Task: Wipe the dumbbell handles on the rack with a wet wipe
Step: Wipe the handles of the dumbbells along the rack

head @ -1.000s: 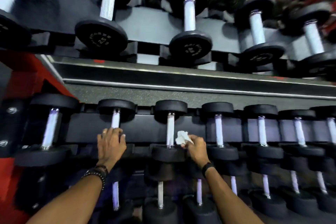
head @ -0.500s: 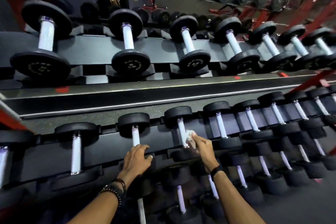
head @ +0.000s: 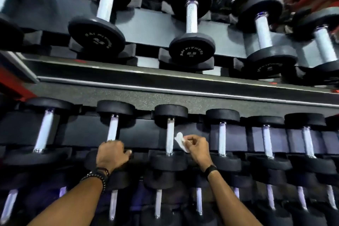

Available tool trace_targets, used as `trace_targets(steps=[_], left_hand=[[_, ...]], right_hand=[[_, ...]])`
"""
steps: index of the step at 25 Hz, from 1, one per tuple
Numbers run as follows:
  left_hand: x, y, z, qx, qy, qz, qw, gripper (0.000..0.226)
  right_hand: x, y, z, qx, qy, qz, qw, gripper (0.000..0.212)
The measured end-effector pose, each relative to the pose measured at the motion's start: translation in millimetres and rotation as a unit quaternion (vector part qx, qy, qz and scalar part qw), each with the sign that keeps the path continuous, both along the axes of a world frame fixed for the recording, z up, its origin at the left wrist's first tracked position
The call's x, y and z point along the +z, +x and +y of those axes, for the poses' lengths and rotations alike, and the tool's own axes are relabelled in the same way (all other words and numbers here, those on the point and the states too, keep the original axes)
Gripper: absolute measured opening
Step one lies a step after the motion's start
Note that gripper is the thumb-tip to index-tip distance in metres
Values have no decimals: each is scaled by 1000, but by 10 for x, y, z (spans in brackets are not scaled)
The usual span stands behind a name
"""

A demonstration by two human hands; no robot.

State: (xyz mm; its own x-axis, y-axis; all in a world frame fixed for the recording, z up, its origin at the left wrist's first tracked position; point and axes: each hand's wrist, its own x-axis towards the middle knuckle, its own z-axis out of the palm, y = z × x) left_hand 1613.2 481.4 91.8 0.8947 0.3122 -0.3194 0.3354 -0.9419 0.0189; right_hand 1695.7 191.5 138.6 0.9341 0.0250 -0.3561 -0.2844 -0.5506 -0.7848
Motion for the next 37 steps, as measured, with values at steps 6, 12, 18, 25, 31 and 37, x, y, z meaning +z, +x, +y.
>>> trace_targets(steps=[6, 12, 18, 25, 31, 37], left_hand=[[26, 13, -102, 61, 21, 5, 998, 40], [82, 10, -152, 107, 16, -3, 994, 30], [68, 8, -177, 134, 26, -17, 991, 23], [25, 19, -176, 125, 28, -41, 991, 24], [-3, -2, -164, 126, 23, -49, 991, 24], [-19, -11, -154, 141, 13, -52, 989, 24]], right_hand=[[-436, 116, 109, 144, -31, 128, 981, 29], [-588, 144, 495, 165, -220, 161, 948, 70], [-635, 397, 359, 224, -30, 268, 936, 61], [-684, 351, 358, 239, -83, 223, 942, 20], [-663, 339, 286, 268, -191, 136, 935, 18], [-711, 290, 432, 195, -248, 131, 940, 26]])
